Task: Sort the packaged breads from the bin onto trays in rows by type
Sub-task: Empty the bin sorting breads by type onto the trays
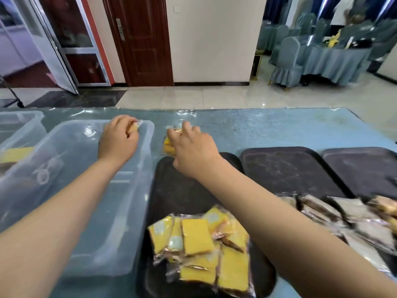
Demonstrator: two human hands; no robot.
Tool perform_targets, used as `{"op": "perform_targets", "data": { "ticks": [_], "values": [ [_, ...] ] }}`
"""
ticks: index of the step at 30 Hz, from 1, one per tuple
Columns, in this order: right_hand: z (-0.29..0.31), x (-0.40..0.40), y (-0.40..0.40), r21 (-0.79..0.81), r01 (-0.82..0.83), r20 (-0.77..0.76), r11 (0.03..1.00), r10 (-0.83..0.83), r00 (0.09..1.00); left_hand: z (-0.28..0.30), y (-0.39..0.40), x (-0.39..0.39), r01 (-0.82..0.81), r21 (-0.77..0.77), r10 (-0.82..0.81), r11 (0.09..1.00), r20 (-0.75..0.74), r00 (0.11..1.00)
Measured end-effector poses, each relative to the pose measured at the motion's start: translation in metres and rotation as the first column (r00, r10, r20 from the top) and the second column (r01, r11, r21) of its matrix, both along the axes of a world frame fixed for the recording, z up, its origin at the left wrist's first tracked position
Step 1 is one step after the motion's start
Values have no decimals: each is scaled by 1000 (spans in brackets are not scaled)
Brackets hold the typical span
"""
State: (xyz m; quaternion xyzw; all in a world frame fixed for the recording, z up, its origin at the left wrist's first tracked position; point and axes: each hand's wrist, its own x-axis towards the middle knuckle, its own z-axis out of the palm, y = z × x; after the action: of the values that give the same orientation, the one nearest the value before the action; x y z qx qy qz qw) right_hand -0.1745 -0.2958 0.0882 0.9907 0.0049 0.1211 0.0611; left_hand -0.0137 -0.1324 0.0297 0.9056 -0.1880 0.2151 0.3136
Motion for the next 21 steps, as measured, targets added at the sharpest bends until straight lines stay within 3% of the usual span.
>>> {"op": "perform_targets", "data": {
  "ticks": [4,10,17,21],
  "values": [
    [-12,-88,-83,141,48,-36,989,-43,998,3,-70,-62,127,48,-128,991,14,992],
    [-47,-182,-195,337,163,-101,927,-136,986,-36,-179,-175,286,27,-283,958,-94,955],
    [-115,-271,-281,674,337,-232,658,-244,942,-87,-274,-264,401,3,-380,916,-315,870],
    [-145,-306,-342,722,397,-254,567,-317,914,-118,-340,-295,500,-15,-466,866,-389,795]
  ]
}}
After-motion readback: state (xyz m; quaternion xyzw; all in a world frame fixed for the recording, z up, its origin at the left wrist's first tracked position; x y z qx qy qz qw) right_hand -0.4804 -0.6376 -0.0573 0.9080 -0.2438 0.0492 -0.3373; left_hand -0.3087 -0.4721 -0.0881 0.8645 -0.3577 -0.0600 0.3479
